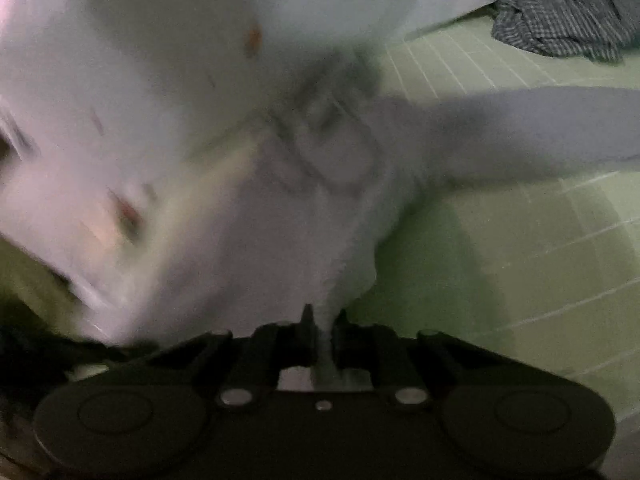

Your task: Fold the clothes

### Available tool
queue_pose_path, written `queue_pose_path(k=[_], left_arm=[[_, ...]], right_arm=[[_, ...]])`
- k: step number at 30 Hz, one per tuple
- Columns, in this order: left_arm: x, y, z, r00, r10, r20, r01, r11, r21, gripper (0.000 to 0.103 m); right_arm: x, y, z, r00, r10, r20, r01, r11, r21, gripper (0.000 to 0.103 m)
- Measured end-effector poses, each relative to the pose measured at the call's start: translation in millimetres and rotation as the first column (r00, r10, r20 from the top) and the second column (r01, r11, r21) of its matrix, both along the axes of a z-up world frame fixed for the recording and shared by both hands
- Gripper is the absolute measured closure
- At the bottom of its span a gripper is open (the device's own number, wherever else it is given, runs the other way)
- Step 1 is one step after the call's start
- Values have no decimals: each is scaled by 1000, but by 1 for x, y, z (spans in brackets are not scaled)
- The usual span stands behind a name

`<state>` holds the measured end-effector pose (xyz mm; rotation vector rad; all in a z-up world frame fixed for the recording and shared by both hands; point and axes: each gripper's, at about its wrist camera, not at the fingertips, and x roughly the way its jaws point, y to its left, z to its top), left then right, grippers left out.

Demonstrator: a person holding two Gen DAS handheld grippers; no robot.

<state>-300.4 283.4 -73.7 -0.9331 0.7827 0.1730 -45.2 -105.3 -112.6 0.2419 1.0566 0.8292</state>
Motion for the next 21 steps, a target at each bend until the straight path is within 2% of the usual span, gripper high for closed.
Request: queue_pose_path(k=[1, 3, 4, 5, 6, 7, 8, 9, 11, 14, 16, 17, 19, 21], left_arm=[[-3, 6, 5, 999, 36, 15, -36, 999, 1, 92], [6, 11, -4, 995, 56, -88, -45, 993, 112, 83], [10, 13, -9, 988, 68, -141, -44, 985, 167, 77], [16, 13, -18, 975, 67, -213, -23, 979, 202, 78], [22, 12, -26, 958, 65, -280, 2, 973, 231, 78], [28, 10, -34, 938, 64, -341, 27, 966, 256, 78], [31, 9, -36, 933, 68, -353, 35, 960, 278, 76], [34, 8, -38, 929, 72, -364, 44, 953, 299, 72], [41, 6, -42, 919, 81, -386, 60, 938, 341, 51], [53, 13, -41, 920, 133, -370, 19, 924, 381, 36], [71, 24, -43, 918, 161, -361, 2, 911, 413, 29], [84, 31, -43, 924, 165, -345, 3, 899, 437, 24], [111, 45, -45, 935, 170, -312, 3, 875, 485, 20], [141, 57, -49, 945, 160, -284, 14, 850, 527, 18]], right_arm=[[4, -7, 6, 1000, -26, -14, 26, 999, 34, 95], [13, -21, 17, 996, -76, -45, 80, 992, 102, 92], [18, -23, 19, 996, -82, -42, 85, 993, 87, 88], [23, -15, 12, 998, -61, -8, 61, 998, -23, 74], [26, -9, 6, 998, -67, 12, 68, 991, -115, 69], [29, -5, 2, 997, -75, 23, 77, 983, -168, 69], [29, -2, 1, 997, -78, 29, 82, 979, -186, 64], [30, 1, 1, 996, -85, 40, 91, 976, -198, 54], [31, 7, 3, 992, -91, 82, 107, 970, -218, 42], [44, 28, 4, 987, -49, 156, 89, 960, -266, 41], [57, 44, 3, 979, -15, 202, 75, 953, -294, 37], [65, 52, 2, 974, -4, 226, 73, 952, -298, 31], [84, 73, -3, 961, 25, 274, 60, 954, -295, 22], [105, 95, -12, 940, 68, 334, 38, 953, -300, 20]])
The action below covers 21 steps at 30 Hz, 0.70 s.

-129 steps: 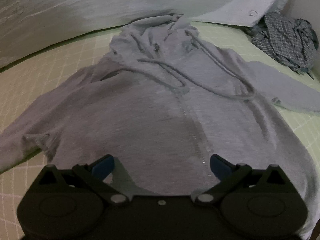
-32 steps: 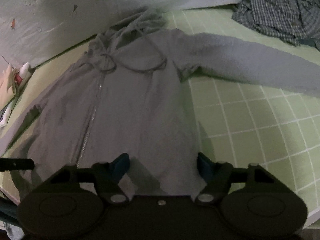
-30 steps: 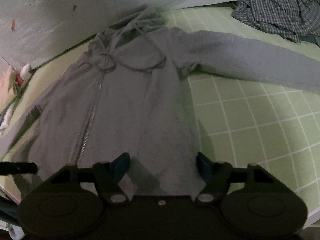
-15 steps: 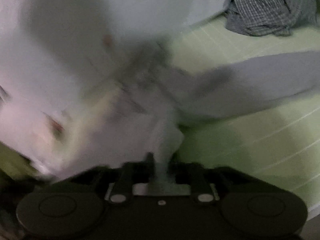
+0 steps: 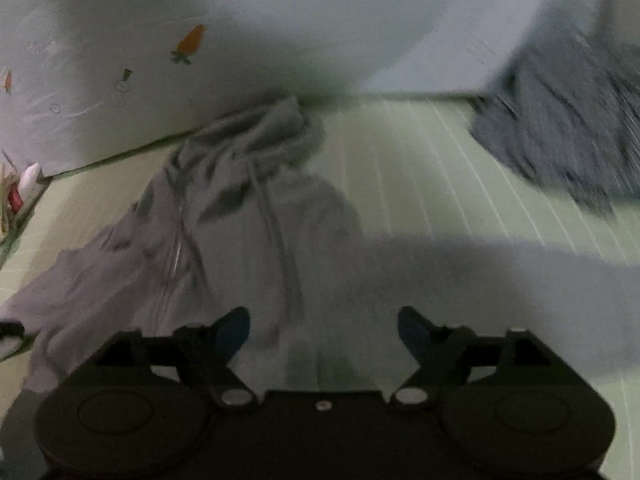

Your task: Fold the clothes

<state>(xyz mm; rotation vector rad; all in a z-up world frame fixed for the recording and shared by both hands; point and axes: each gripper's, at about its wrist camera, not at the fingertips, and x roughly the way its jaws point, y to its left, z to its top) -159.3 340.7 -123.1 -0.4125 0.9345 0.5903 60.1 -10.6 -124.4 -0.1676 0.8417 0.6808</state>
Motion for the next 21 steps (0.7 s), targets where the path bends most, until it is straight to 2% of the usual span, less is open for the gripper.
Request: queue_pose_path(k=[2, 5, 8, 10, 11, 12, 13, 14, 15, 16, 17, 18, 19, 21], left_arm=[[29, 13, -9, 999, -48, 7, 48, 998, 35, 18], [74, 32, -25, 992, -121, 21, 120, 991, 62, 18], [102, 40, -39, 981, -181, 76, 180, 984, 12, 18], [118, 42, -45, 971, -209, 117, 213, 977, -27, 13], [123, 39, -45, 961, -245, 131, 251, 968, -31, 13], [129, 35, -45, 949, -280, 146, 288, 957, -36, 13], [134, 30, -45, 936, -314, 161, 324, 945, -39, 14], [139, 25, -46, 924, -344, 170, 356, 934, -44, 15], [143, 17, -46, 912, -371, 178, 381, 924, -29, 18], [146, 9, -47, 908, -383, 170, 388, 922, 4, 33], [150, 1, -48, 912, -383, 147, 380, 924, 53, 63], [155, -4, -48, 924, -363, 118, 352, 930, 102, 72], [158, -1, -48, 928, -347, 134, 340, 938, 73, 85], [168, 5, -49, 938, -310, 154, 307, 951, 38, 91]], right_arm=[[22, 23, -12, 998, 27, 57, -26, 999, -27, 20], [54, 51, -32, 997, 36, 64, -34, 999, -37, 20], [68, 69, -46, 997, 60, 48, -57, 997, -52, 19], [71, 76, -51, 994, 86, 64, -82, 994, -72, 19], [70, 78, -50, 992, 104, 70, -98, 992, -74, 23], [70, 78, -49, 990, 124, 66, -119, 991, -64, 33], [70, 78, -48, 988, 143, 64, -139, 989, -57, 37], [70, 80, -47, 985, 160, 66, -157, 986, -54, 50], [70, 82, -47, 982, 177, 69, -174, 983, -52, 71], [71, 83, -46, 980, 186, 71, -183, 982, -48, 81], [73, 84, -47, 982, 177, 72, -175, 984, -40, 93], [75, 85, -47, 983, 168, 72, -166, 986, -32, 94], [77, 86, -47, 985, 159, 73, -158, 987, -24, 94], [81, 87, -48, 987, 140, 78, -140, 990, -11, 96]])
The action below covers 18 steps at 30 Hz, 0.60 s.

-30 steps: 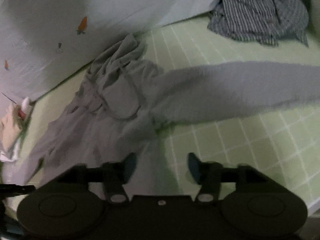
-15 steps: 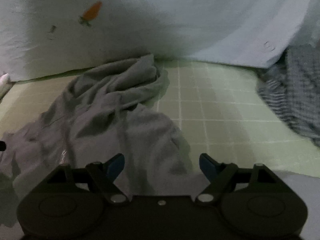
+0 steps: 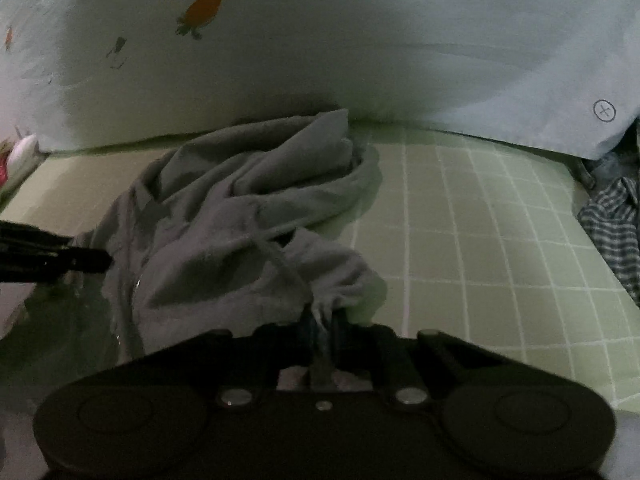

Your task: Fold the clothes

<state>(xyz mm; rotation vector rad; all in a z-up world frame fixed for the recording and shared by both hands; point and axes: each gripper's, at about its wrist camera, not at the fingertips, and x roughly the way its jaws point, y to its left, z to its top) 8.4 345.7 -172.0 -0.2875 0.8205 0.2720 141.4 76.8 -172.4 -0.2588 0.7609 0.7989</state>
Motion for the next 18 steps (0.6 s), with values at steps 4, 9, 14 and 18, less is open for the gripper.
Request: queue_pose_path(k=[4, 9, 14, 18], left_arm=[[28, 9, -2, 999, 48, 11, -48, 999, 3, 92], [62, 26, -3, 989, 145, 26, -145, 989, 3, 92], [45, 18, 17, 982, 183, 49, -184, 983, 4, 70], [-9, 10, 46, 970, 229, 82, -229, 973, -13, 30]], right_arm=[[22, 13, -4, 999, -29, 36, 29, 1000, 12, 96], [56, 39, -6, 994, -71, 86, 71, 997, 5, 98], [70, 37, 11, 991, -113, 65, 110, 993, 46, 79], [32, -6, 40, 973, -199, 118, 190, 978, 89, 32]])
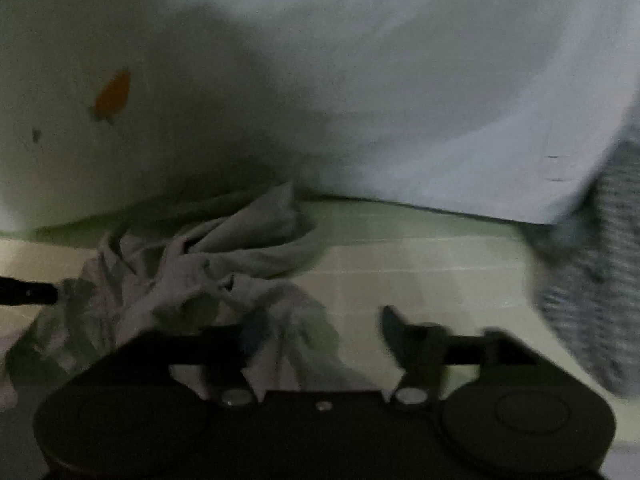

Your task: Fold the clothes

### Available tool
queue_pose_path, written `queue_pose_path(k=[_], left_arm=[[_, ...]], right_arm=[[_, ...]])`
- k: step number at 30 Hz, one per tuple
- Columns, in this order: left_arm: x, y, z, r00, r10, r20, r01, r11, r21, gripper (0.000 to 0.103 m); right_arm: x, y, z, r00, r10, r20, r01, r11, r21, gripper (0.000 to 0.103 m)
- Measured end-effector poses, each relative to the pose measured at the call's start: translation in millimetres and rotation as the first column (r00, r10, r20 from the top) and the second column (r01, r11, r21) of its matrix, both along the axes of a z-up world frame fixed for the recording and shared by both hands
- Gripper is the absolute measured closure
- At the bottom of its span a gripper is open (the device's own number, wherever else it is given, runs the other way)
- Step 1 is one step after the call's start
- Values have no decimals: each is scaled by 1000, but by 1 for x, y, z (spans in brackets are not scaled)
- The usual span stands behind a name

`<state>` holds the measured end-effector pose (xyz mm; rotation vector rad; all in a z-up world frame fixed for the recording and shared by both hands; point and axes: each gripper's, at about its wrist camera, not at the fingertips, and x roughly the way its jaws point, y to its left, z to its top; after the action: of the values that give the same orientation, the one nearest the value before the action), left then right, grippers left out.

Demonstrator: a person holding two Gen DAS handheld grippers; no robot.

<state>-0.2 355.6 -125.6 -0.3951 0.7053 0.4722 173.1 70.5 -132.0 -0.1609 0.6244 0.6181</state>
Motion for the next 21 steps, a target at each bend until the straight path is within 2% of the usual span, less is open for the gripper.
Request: queue_pose_path(k=[3, 8, 11, 15, 21], left_arm=[[-55, -7, 17, 999, 39, 3, -39, 999, -22, 24], [-144, -15, 20, 978, 154, -138, -158, 987, -19, 22], [-196, -5, 17, 958, 222, -183, -234, 971, -51, 22], [-252, 20, 13, 928, 293, -232, -310, 950, -39, 22], [-319, 49, 12, 913, 338, -231, -354, 935, -33, 21]], right_arm=[[-40, -38, 10, 998, -41, -44, 41, 999, 2, 25], [-132, -83, 1, 990, -41, -132, 30, 996, -89, 24], [-178, -106, -12, 981, -18, -195, -13, 988, -157, 24], [-228, -114, -23, 984, 19, -177, -57, 975, -213, 19], [-273, -97, -25, 993, 44, -108, -71, 964, -257, 10]])
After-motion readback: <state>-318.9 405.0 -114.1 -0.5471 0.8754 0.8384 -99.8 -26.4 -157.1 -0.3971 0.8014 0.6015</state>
